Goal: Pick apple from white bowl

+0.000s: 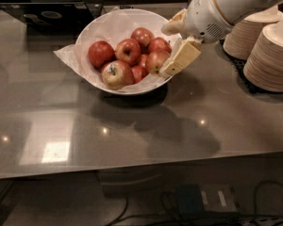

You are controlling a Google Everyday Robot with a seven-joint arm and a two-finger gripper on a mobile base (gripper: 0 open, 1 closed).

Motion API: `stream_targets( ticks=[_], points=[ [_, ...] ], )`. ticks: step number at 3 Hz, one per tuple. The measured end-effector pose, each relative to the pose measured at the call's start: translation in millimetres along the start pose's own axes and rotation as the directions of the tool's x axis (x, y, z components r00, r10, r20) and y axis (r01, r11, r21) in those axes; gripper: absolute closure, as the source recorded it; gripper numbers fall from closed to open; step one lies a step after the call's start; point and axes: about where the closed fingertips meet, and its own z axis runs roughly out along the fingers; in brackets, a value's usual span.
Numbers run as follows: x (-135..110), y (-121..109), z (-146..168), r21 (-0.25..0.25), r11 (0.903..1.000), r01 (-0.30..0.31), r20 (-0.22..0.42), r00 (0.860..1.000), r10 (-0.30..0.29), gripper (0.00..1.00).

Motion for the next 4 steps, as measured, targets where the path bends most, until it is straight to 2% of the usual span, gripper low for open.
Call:
stream_targets(
  ticks=[1, 2, 4],
  points=[
    [-3, -13, 20, -0.023, 0.9997, 0.007, 0.030, 1.000, -0.007, 0.32],
    [0, -15, 24, -0.027, 0.9996, 0.002, 0.028, 1.000, -0.001, 0.29],
    [12, -11, 33, -0.051, 0.9984, -0.024, 0.018, 1.000, 0.025, 0.37]
  ],
)
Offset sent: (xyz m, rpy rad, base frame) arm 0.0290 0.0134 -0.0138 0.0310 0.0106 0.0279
